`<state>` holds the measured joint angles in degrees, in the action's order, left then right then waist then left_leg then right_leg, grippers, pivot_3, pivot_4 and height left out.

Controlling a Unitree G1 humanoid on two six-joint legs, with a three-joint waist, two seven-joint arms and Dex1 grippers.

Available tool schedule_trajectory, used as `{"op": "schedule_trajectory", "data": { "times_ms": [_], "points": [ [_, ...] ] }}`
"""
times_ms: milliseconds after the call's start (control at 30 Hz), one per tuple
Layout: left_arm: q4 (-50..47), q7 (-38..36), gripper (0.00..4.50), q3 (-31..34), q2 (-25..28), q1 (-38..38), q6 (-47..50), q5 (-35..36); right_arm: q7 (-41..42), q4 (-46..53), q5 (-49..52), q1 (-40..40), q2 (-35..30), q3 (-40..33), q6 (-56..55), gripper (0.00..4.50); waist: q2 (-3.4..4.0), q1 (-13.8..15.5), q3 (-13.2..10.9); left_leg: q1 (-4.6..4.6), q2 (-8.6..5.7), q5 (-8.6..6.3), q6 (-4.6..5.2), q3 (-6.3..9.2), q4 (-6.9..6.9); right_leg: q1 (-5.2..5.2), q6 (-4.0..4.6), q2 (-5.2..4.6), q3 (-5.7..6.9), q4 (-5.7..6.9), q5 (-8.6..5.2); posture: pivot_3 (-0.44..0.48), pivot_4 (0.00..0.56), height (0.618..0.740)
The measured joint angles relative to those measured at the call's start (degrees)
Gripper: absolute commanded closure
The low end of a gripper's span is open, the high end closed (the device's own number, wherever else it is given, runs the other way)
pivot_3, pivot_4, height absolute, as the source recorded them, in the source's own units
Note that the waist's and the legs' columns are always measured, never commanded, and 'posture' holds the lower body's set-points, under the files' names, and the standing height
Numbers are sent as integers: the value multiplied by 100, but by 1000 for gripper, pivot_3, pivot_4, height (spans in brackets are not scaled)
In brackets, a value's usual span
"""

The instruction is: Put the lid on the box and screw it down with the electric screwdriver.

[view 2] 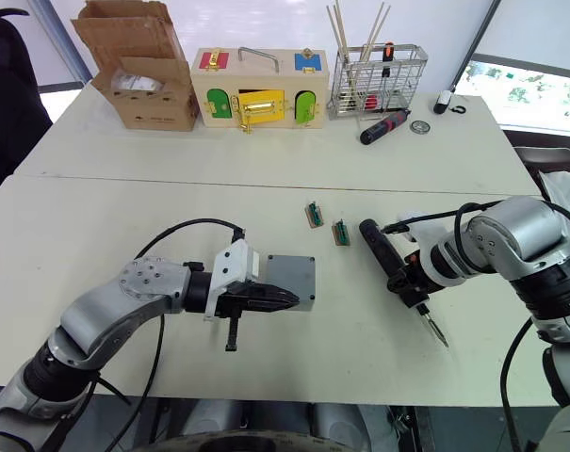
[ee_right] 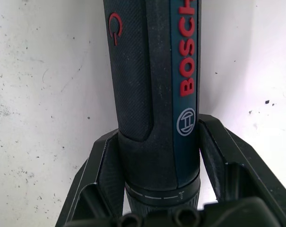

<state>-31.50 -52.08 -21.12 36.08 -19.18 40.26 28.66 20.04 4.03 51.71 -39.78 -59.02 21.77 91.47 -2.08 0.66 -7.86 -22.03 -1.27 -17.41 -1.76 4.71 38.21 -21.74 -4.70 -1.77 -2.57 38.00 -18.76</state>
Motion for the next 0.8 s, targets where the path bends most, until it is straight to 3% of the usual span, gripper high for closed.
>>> {"op": "schedule_trajectory", "data": {
  "times_ms": [133, 400, 533, 700, 800],
  "points": [
    [123, -292, 4500, 141, 298, -185, -93, -23, 328, -295, -141, -249, 143, 119, 42, 2577, 11, -26, -7, 65, 2, -4, 4, -1, -23, 60, 4, 0, -1, -22, -2, 0, 150, 740],
    [275, -521, 4500, 591, 906, 47, -144, -61, 739, -825, -486, -799, 876, 365, 79, 2577, -16, -384, 9, 77, 26, -15, 24, 1, -66, 43, 15, 25, -8, -25, -4, 0, 150, 740],
    [134, -405, 4500, 907, 906, -24, 78, 96, 1047, -891, -824, -886, 943, 445, 52, 2577, -11, -376, 6, 79, 25, -15, 24, 2, -75, 41, 18, 23, -7, -26, -3, 0, 150, 740],
    [176, -421, 4500, 946, 905, 109, 44, 111, 1015, -1694, -991, -791, 1382, -708, 71, 2577, -10, -371, 5, 72, 21, -12, 19, -4, -75, 36, 28, 17, -12, -30, 4, 0, 150, 740],
    [413, -528, 4500, 944, 856, 24, -45, 102, 729, -2044, -434, -700, 1369, -1562, 70, 2577, 119, -279, -75, 42, 4, -9, 14, -16, -73, 4, 27, -1, -21, -27, 6, 0, 150, 740]
  ]
}}
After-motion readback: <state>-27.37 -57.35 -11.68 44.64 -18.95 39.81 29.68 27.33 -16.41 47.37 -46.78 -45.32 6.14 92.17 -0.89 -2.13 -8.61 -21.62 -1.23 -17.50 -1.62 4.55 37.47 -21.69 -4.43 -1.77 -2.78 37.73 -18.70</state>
